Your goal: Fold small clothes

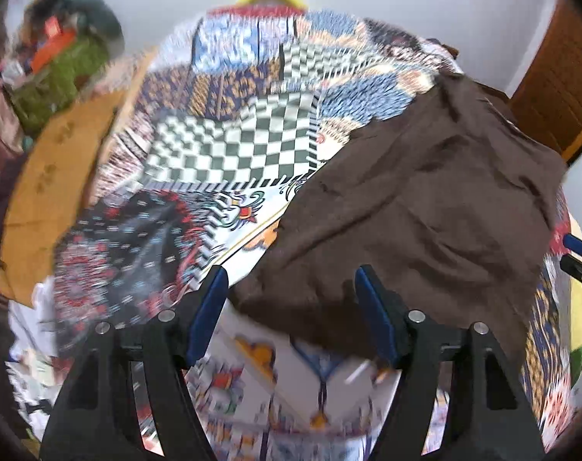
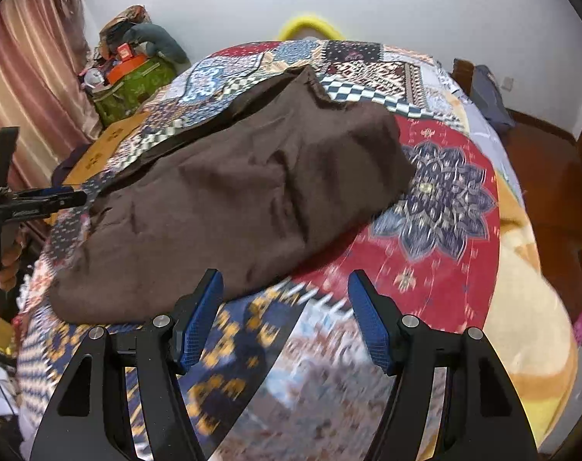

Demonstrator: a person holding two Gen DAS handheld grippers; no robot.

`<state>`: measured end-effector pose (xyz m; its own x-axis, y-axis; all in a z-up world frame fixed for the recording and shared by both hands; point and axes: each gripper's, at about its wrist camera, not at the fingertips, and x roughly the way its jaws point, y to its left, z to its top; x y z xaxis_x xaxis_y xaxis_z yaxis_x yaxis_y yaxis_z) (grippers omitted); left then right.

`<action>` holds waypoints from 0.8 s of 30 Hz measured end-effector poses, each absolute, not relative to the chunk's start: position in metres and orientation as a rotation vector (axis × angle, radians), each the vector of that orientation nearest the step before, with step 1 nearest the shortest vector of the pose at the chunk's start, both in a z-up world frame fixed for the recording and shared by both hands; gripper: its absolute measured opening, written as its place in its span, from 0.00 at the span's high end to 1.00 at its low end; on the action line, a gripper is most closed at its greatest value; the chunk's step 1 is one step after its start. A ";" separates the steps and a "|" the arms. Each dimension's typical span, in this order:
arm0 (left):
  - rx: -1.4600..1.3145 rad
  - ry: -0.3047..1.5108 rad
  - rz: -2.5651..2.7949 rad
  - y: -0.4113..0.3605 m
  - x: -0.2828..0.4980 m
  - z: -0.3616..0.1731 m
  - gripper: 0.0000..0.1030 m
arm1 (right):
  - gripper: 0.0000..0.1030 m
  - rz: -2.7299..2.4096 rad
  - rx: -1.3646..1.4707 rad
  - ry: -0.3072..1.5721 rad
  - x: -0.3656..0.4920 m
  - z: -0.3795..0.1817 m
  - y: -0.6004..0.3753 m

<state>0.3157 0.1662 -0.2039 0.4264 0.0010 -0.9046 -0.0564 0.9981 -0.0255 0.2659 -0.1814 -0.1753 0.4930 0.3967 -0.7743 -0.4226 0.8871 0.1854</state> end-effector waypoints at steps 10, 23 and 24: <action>-0.130 1.119 -0.114 0.167 0.384 -0.234 0.58 | 0.62 0.447 0.049 0.906 0.318 -0.182 -0.190; -0.216 1.197 -0.184 0.165 0.324 -0.238 0.89 | 0.82 0.431 -0.026 0.851 0.362 -0.170 -0.157; -0.214 1.204 -0.193 0.161 0.316 -0.237 0.89 | 0.81 0.431 -0.039 0.845 0.357 -0.167 -0.154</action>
